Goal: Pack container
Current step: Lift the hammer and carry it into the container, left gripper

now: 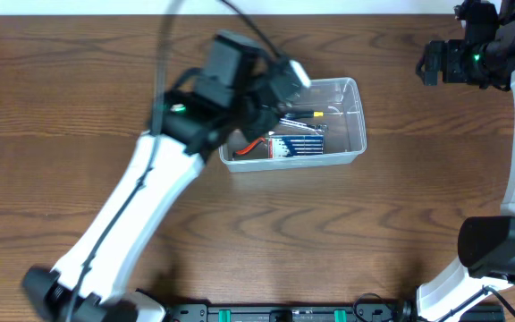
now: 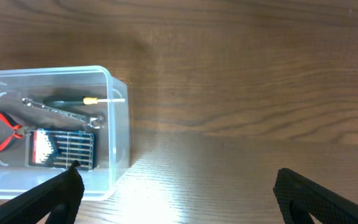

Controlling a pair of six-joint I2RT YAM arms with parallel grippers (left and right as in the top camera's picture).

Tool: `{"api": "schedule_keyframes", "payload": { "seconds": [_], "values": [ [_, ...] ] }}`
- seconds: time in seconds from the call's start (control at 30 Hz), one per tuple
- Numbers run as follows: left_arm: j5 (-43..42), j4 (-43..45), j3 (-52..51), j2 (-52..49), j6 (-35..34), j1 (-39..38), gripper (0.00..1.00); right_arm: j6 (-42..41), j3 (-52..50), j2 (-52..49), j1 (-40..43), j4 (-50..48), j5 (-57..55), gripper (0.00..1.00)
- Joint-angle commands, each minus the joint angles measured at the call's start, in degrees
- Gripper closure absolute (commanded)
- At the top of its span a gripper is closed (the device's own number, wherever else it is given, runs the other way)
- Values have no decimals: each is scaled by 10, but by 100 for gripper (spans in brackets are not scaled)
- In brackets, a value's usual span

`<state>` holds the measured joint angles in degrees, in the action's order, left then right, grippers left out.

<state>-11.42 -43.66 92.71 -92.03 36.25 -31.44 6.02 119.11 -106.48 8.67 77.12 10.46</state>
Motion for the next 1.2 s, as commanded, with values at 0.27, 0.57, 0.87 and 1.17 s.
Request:
{"api": "schedule_keyframes", "payload": {
  "seconds": [0.27,0.57,0.87,1.17],
  "values": [
    [2,80,3,-193,134,-43,94,-12,0,-5,-1,9,-2,1],
    [2,75,3,-275,111,-7,94,9,0,-5,-1,29,-28,1],
    [2,60,3,-283,106,1,91,9,0,-5,-1,29,-32,1],
    [3,52,3,-263,41,1,2,9,0,-5,-1,29,-27,1]
  ]
}}
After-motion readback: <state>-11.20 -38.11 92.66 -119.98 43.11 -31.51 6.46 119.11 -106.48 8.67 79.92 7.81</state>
